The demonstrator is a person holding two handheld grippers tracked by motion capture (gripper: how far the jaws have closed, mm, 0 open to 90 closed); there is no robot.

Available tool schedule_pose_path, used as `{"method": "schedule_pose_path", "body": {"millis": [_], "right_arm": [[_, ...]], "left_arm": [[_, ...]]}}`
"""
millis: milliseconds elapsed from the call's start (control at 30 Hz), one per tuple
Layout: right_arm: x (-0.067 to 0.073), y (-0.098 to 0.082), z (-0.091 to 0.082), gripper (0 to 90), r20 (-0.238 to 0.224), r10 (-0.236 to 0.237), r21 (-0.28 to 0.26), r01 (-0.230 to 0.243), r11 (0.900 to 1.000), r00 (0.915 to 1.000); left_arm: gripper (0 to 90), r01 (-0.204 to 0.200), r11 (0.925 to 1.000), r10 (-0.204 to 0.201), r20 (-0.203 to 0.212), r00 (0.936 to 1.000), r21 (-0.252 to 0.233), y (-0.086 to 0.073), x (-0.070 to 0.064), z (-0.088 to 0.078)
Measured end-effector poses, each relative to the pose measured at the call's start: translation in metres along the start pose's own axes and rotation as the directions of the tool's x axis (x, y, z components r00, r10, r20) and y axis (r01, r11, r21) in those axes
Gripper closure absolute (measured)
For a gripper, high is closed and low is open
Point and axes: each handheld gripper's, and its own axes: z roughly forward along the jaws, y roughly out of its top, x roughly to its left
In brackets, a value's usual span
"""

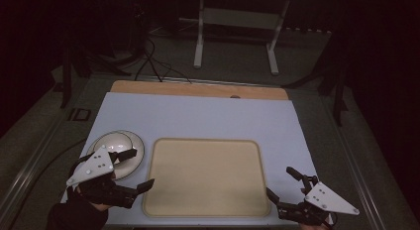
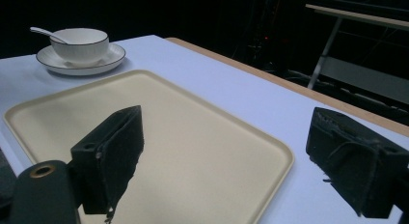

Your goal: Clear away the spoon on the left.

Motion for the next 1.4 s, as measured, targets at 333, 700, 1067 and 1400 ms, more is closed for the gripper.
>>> {"method": "schedule_pose_path", "body": {"millis": [333, 700, 1067, 1400], "right_arm": [[-0.001, 0.000, 0.000, 13.0, -0.003, 0.002, -0.002, -0.002, 1.000, 1.0000], [0.000, 0.000, 0.001, 13.0, -0.001, 0.001, 0.003, -0.001, 1.000, 1.0000], [0.000, -0.001, 0.001, 13.1, 0.001, 0.005, 0.007, -0.005, 1.000, 1.0000], [0.000, -0.001, 0.001, 13.1, 0.003, 0.002, 0.013, -0.002, 1.000, 1.0000]], "left_arm": [[8.7, 0.028, 0.9996, -0.028, -0.058, 0.9979, -0.004, 0.006, 0.018, -0.009], [10.5, 0.059, 0.9983, -0.059, -0.135, 0.9891, -0.006, 0.005, 0.031, -0.025], [13.2, 0.154, 0.9876, -0.157, -0.244, 0.9569, -0.030, -0.013, 0.050, -0.048], [15.7, 0.273, 0.9614, -0.269, -0.330, 0.9051, -0.034, -0.035, 0.063, -0.060]]}}
